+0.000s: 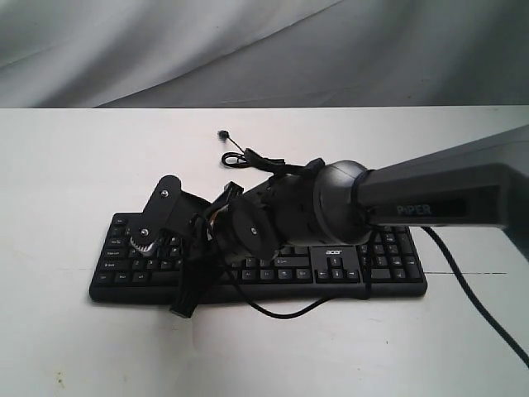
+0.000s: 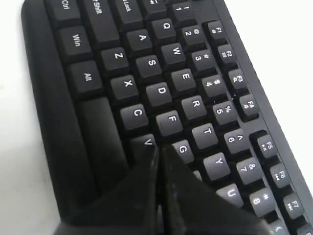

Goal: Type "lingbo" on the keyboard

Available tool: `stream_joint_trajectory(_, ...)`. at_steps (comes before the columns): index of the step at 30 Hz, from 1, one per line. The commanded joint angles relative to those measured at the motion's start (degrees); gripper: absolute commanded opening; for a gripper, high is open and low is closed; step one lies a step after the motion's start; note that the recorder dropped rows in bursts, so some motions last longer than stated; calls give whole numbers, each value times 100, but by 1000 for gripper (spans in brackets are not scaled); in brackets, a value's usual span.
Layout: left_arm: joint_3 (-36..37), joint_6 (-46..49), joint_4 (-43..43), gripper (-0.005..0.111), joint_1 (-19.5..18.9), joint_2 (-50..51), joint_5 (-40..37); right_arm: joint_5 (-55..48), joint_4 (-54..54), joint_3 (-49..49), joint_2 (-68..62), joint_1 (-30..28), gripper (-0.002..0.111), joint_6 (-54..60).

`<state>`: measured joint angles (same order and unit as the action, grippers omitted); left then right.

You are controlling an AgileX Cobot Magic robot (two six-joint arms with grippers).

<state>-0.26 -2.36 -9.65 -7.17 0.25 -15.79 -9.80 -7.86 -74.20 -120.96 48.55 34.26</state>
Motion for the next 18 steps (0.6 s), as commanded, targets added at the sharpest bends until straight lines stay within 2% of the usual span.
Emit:
stream_joint_trajectory(1,26,-25,10,0,42,-25,57,150,-54,40,-160,7,0,-29)
stream_joint_trajectory(18,26,-25,10,0,42,-25,57,35,72,40,136,-61,0,-18)
